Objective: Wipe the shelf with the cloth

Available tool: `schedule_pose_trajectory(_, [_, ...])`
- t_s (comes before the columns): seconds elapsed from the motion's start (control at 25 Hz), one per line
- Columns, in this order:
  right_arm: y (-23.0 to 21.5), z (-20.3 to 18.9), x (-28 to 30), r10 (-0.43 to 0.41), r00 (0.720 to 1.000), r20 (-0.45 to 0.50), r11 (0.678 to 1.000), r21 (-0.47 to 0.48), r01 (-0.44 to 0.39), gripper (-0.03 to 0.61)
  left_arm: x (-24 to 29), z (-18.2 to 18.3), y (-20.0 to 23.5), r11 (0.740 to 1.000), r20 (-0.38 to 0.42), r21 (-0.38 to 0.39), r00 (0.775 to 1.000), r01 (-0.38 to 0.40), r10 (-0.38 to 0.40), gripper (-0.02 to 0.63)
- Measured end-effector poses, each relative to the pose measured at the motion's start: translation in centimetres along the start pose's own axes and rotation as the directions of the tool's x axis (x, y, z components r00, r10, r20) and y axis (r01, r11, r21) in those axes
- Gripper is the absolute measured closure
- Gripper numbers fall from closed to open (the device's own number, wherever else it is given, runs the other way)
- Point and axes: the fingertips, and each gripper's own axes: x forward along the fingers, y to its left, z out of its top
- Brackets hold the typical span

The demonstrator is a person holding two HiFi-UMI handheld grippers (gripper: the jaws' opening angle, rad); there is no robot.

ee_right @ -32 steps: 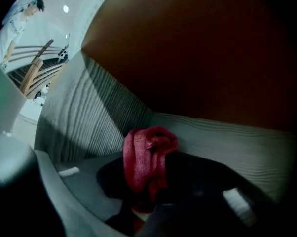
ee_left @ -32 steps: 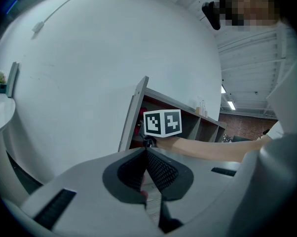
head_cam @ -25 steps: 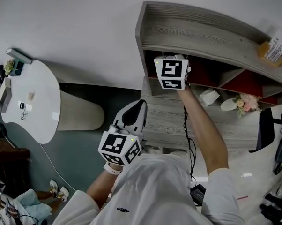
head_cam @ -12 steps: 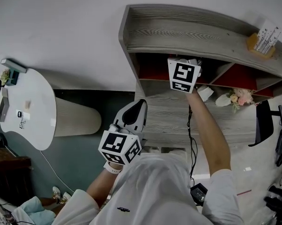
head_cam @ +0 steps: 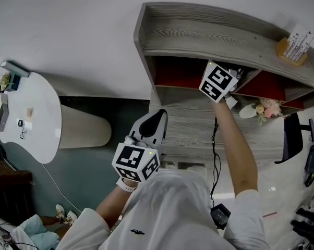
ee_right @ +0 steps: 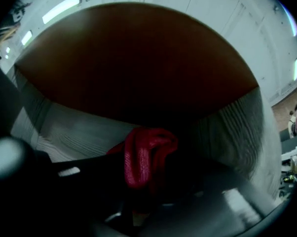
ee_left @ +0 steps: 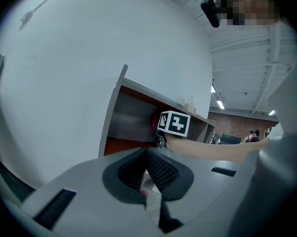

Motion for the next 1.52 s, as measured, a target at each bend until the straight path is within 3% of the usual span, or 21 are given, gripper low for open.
schedule_pose_trajectory(0.16, [-1.3, -0.8, -0.6, -0.073, 0.997, -0.019, 0.995, 0.065, 0.074, 0.506, -0.6, -0.1, 0.5, 1.0, -0.001, -0.002, 1.0, -0.013, 0.013, 0.607])
schedule_pose_trajectory(0.56, [-2.4, 2.0, -3.2, -0.105, 0.993, 0.054, 0.992, 0.07, 0.101, 0.508, -1.1, -0.4, 0.7, 1.0, 0.004, -0.015, 1.0, -0.006, 0.007, 0.607])
schedule_pose_trajectory(0.92, [-3.5, 2.7, -6.3, -0.116, 0.992, 0.053, 0.989, 0.097, 0.11, 0.507, -1.4, -0.5, 0.1, 1.0, 0.017, -0.026, 1.0, 0.012, -0.011, 0.607])
schedule_pose_trajectory(1.12, [0.1, 3.2, -6.6, 0.001, 0.999, 0.054, 0.997, 0.076, -0.006, 0.506, -2.0, -0.7, 0.5, 0.999, 0.021, -0.036, 1.0, 0.006, -0.005, 0.607])
schedule_pose_trajectory(1.28, [2.1, 3.5, -6.7, 0.046, 0.998, 0.052, 0.995, 0.092, -0.05, 0.506, -2.4, -0.4, 0.7, 0.999, 0.03, -0.037, 1.0, -0.002, 0.003, 0.607])
schedule_pose_trajectory(1.52, [7.8, 4.4, -7.4, 0.204, 0.977, 0.068, 0.976, 0.06, -0.208, 0.506, -3.1, -0.3, 1.8, 0.998, 0.038, -0.047, 0.999, -0.033, 0.034, 0.607])
